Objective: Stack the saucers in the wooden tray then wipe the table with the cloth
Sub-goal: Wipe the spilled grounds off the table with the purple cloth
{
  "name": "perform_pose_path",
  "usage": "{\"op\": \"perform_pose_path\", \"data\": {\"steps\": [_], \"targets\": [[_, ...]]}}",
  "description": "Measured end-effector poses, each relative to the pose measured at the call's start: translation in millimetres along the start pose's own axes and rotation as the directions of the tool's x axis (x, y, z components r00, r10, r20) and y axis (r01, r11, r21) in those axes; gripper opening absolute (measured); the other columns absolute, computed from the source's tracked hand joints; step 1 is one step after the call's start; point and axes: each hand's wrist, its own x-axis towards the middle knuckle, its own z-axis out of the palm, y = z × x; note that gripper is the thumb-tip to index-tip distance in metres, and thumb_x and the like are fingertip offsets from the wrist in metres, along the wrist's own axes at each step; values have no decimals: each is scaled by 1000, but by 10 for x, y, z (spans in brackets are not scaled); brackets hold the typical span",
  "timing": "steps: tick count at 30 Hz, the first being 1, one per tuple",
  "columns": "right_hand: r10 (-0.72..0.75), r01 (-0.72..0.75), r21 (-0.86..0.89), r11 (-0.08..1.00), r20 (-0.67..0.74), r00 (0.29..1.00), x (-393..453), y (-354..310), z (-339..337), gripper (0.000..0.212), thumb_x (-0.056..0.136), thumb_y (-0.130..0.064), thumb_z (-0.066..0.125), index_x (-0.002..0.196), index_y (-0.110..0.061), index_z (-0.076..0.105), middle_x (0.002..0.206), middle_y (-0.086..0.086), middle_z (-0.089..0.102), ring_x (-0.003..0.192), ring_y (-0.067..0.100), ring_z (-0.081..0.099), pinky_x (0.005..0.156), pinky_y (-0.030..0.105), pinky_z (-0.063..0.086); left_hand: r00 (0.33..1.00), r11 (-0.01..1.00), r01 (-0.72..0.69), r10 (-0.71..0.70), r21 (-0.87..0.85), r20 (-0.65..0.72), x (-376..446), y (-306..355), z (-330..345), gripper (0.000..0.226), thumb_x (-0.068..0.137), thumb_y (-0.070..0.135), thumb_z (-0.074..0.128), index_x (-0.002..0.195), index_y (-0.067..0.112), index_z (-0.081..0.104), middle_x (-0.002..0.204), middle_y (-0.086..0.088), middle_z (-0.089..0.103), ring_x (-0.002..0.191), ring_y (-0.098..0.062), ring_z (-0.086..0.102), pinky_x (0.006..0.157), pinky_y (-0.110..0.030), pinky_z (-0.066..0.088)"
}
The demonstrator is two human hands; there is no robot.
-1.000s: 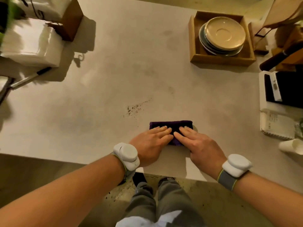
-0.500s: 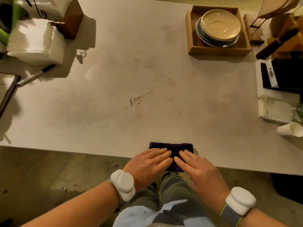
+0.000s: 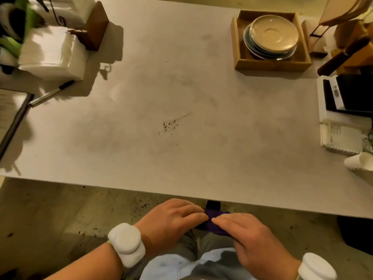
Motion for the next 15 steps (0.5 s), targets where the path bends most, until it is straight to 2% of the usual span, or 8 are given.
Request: {"op": "perform_pose_path", "data": {"steps": [3, 5, 7, 9, 11, 13, 15], "targets": [[127, -152, 316, 937, 100, 987, 302, 26, -233, 50, 81, -1, 55, 117, -33, 63, 112, -17, 67, 104, -1, 58, 91, 21, 48, 987, 970, 141, -154, -198, -52, 44, -98, -259, 40, 89, 11, 60, 128, 23, 58, 118, 0, 68, 101, -17, 64, 85, -29, 56], [162, -195, 429, 882, 112, 980, 574, 72, -377, 45, 86, 0, 55, 114, -34, 65, 109, -19, 68, 103, 0, 61, 88, 20, 49, 959, 928, 233, -268, -289, -87, 97, -214, -432, 36, 94, 12, 54, 127, 24, 58, 117, 4, 66, 99, -12, 62, 83, -25, 55], [158, -202, 509, 837, 128, 979, 891, 114, -519, 40, 88, -4, 59, 114, -33, 65, 109, -16, 68, 103, 3, 62, 88, 22, 51, 916, 886, 309, -375, -346, -142, 157, -367, -603, 37, 92, 10, 57, 124, 27, 60, 110, 9, 65, 94, -5, 59, 80, -22, 53], [117, -199, 537, 820, 184, 976, 1188, 150, -657, 41, 86, -15, 67, 120, -37, 60, 112, -14, 66, 101, 5, 63, 86, 22, 52, 859, 827, 389, -485, -405, -164, 242, -525, -774, 37, 91, 10, 59, 121, 31, 62, 106, 14, 65, 92, -2, 58, 80, -22, 52], [79, -187, 488, 853, 232, 969, 1485, 189, -755, 55, 80, -19, 73, 127, -41, 52, 115, -9, 64, 100, 9, 65, 84, 23, 53, 814, 761, 432, -560, -484, -155, 317, -691, -935, 34, 91, 12, 60, 117, 32, 64, 107, 11, 67, 94, -7, 61, 82, -27, 53], [83, -187, 496, 848, 224, 971, 1755, 221, -810, 60, 79, -7, 71, 127, -37, 51, 115, 0, 63, 98, 15, 66, 84, 28, 55, 784, 688, 432, -606, -583, -135, 374, -829, -1056, 33, 90, 8, 60, 114, 30, 65, 105, 6, 69, 96, -12, 64, 84, -31, 54], [111, -197, 579, 791, 181, 977, 1996, 257, -841, 58, 78, 7, 66, 122, -29, 53, 107, 7, 64, 94, 18, 67, 82, 29, 55, 739, 576, 421, -666, -700, -103, 413, -932, -1112, 33, 89, 3, 60, 111, 27, 66, 103, 1, 70, 95, -17, 66, 86, -35, 56]]}}
